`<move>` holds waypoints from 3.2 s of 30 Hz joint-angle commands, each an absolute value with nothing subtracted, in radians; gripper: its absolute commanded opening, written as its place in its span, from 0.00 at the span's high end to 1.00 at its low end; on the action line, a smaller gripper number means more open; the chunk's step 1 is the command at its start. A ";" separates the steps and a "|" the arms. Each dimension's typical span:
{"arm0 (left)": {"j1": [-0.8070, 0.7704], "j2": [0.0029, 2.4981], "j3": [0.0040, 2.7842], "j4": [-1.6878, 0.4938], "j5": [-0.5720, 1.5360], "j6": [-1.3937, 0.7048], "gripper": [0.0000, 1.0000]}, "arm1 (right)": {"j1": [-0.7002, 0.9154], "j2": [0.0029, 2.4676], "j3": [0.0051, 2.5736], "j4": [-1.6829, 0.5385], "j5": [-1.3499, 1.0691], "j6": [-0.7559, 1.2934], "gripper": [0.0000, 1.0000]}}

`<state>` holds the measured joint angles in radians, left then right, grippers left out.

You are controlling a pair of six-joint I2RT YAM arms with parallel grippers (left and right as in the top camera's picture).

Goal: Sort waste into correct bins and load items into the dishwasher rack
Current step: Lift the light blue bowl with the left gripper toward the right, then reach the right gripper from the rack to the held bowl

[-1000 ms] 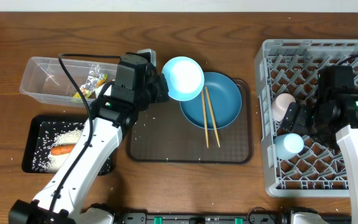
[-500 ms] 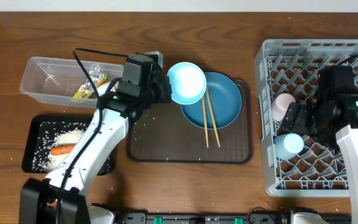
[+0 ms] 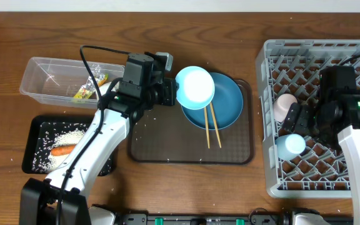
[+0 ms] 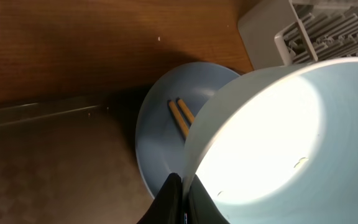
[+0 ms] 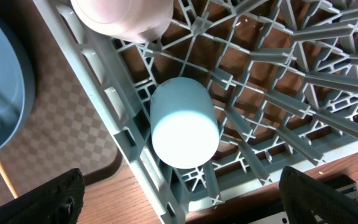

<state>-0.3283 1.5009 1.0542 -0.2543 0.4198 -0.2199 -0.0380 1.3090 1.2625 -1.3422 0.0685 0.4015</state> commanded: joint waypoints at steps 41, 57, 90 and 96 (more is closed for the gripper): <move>-0.325 1.498 1.053 -0.252 0.437 -0.149 0.94 | -0.034 1.307 1.279 -1.262 -0.200 0.343 0.22; -0.325 1.498 1.053 -0.251 0.434 -0.149 0.94 | 0.232 1.307 1.279 -1.029 -0.210 0.297 0.34; -0.325 1.498 1.053 -0.252 0.434 -0.150 0.94 | 0.648 1.517 1.279 -0.659 0.257 0.245 0.53; -0.325 1.498 1.053 -0.252 0.434 -0.150 0.94 | 0.648 1.517 1.279 -0.643 0.266 0.245 0.63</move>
<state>-0.3283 1.5009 1.0542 -0.2543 0.4202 -0.1593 0.6403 1.5204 1.2625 -0.6495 0.2375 0.2489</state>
